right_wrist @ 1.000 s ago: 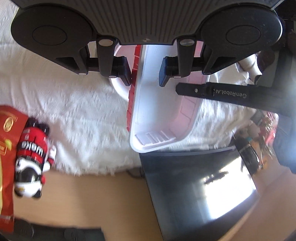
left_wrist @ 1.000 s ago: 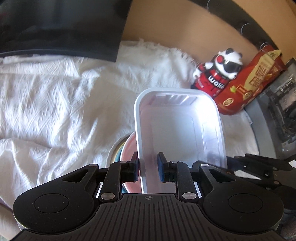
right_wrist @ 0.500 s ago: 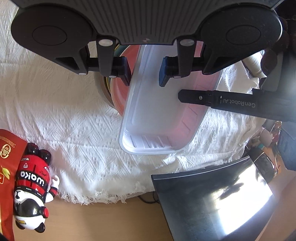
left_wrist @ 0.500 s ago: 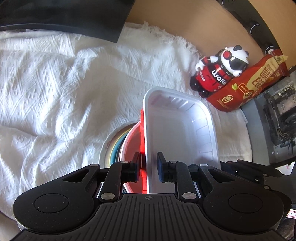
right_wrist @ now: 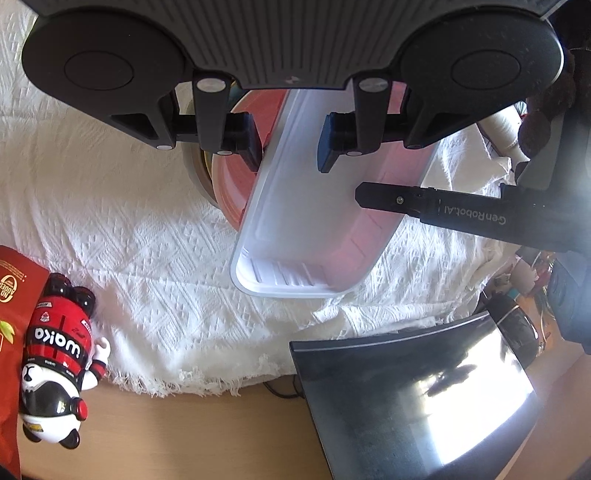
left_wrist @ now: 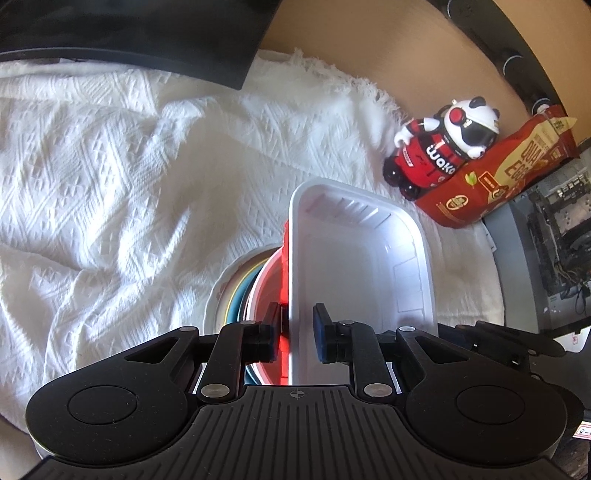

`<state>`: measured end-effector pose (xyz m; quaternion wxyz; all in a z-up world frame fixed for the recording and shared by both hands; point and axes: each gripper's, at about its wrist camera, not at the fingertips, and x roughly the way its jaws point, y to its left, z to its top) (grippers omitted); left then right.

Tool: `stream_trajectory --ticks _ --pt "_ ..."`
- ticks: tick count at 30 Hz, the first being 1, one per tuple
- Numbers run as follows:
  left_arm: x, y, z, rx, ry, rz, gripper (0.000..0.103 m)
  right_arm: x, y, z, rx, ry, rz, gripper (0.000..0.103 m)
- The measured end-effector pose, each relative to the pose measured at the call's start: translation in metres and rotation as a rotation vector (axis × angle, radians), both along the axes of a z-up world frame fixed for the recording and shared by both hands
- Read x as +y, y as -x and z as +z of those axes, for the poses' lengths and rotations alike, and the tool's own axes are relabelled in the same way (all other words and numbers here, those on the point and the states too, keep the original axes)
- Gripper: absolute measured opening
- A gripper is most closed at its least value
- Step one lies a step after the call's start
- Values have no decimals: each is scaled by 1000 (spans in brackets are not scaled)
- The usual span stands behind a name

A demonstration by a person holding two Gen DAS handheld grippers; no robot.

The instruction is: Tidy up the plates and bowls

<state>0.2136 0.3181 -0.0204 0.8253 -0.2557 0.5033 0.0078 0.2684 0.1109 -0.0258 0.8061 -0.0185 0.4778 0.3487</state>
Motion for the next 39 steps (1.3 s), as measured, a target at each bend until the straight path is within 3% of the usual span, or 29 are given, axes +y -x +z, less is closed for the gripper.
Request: stream_trajectory --ticks 10,18,39 --pt "7 5 8 -18 13 -5 20 -5 -1 1 -17 -2 -11 34" --pt "11 9 11 -25 68 1 20 -9 -1 0 -17 -7 -6 34" --pt "11 7 6 -36 69 -39 20 -5 10 7 -46 15 -70 34"
